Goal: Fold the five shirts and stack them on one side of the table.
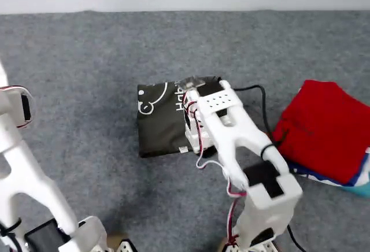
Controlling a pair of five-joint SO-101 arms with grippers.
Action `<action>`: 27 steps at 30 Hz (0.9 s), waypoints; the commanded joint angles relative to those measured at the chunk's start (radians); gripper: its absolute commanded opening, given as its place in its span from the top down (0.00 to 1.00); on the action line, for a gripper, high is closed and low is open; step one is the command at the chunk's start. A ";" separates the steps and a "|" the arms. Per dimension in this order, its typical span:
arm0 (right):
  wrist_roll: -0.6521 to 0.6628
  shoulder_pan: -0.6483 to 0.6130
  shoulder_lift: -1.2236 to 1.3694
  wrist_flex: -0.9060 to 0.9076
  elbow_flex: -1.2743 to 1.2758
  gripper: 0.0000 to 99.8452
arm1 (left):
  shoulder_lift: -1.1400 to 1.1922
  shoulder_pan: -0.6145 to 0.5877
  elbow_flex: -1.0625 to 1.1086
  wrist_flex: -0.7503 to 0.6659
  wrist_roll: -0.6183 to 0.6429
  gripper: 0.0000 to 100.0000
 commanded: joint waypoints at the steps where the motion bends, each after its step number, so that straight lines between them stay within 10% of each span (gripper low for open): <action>1: -0.006 0.005 -0.010 0.065 -0.069 0.99 | -0.041 -0.006 -0.004 0.018 -0.006 0.99; 27: 0.095 0.148 0.022 0.097 -0.221 0.99 | -0.041 -0.006 -0.004 0.020 -0.006 0.99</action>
